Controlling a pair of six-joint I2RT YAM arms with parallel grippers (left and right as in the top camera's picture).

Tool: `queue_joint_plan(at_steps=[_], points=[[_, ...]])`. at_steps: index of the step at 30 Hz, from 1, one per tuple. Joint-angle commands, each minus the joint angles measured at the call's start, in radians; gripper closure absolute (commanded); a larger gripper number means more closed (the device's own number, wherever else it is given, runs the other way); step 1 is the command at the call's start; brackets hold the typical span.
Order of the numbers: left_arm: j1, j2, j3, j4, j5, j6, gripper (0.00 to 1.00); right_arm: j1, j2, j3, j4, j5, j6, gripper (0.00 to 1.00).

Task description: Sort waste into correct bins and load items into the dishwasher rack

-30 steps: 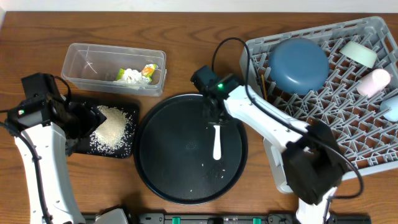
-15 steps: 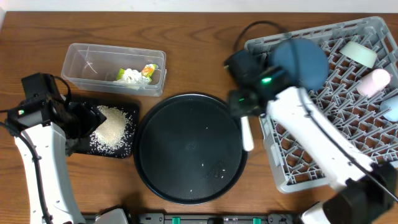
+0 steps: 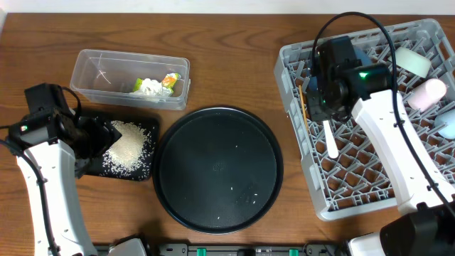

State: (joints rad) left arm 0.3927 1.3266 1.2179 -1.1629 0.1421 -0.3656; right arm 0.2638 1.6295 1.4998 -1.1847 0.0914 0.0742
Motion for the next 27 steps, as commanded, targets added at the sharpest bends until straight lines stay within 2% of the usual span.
queue_joint_plan(at_steps=[1,14,20,27], points=[[0.003,0.003,-0.006,-0.003,-0.012,0.005,0.12,-0.007,0.016,-0.02,0.006,0.01,-0.084,0.82],[0.003,0.003,-0.006,-0.003,-0.012,0.005,0.12,0.005,0.152,-0.03,0.03,0.007,-0.064,0.82],[0.003,0.003,-0.006,-0.003,-0.012,0.005,0.12,0.005,0.168,-0.03,0.03,0.006,-0.062,0.69],[0.003,0.003,-0.006,-0.003,-0.012,0.005,0.12,0.006,0.162,-0.03,-0.05,0.006,-0.007,0.69]])
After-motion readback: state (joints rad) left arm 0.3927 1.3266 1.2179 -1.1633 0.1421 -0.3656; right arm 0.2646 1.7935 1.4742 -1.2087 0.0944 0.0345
